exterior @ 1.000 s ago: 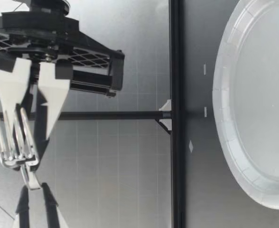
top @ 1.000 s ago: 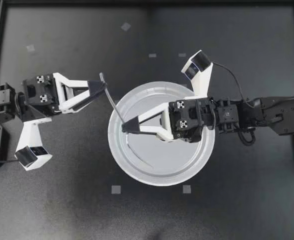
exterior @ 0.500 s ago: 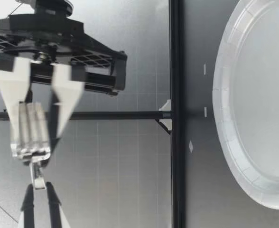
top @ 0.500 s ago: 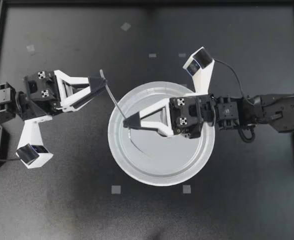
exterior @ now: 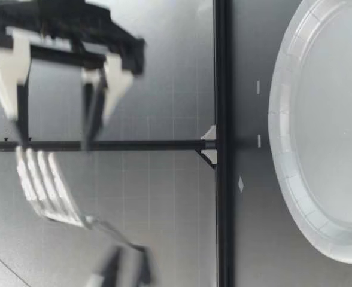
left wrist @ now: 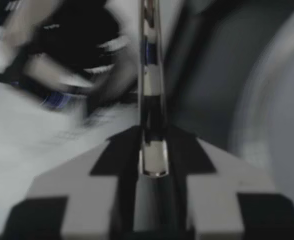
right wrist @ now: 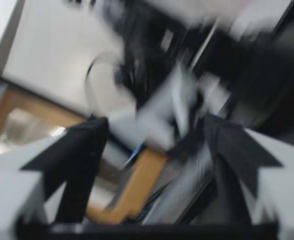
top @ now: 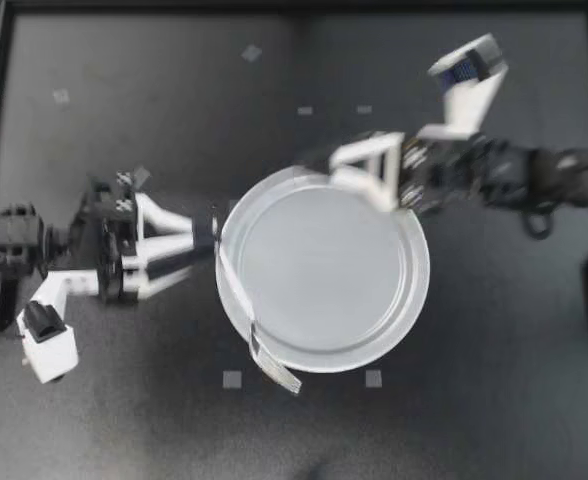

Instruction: Pick up the fork and place it on the plate.

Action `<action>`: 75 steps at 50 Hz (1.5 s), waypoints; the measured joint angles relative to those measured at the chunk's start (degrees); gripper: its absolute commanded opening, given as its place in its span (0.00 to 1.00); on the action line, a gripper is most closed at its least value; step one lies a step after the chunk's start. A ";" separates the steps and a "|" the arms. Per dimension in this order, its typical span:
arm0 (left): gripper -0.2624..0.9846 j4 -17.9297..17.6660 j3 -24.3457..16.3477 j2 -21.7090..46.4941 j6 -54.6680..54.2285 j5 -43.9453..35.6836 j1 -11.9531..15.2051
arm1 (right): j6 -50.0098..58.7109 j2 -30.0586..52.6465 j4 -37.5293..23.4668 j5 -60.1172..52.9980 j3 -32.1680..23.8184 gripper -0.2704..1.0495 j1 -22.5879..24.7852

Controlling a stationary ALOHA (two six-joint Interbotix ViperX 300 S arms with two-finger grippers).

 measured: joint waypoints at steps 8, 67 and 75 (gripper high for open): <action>0.28 -5.89 0.44 -1.05 -22.59 16.08 -2.46 | -6.68 -9.05 -0.18 4.66 3.78 0.77 -1.49; 0.32 -3.96 -1.23 10.99 -77.34 47.64 2.29 | -8.79 -4.57 -0.18 0.70 4.48 0.77 3.52; 0.51 -3.96 -2.11 12.39 -77.70 47.81 2.37 | -8.61 -4.48 -0.18 0.70 4.39 0.77 3.52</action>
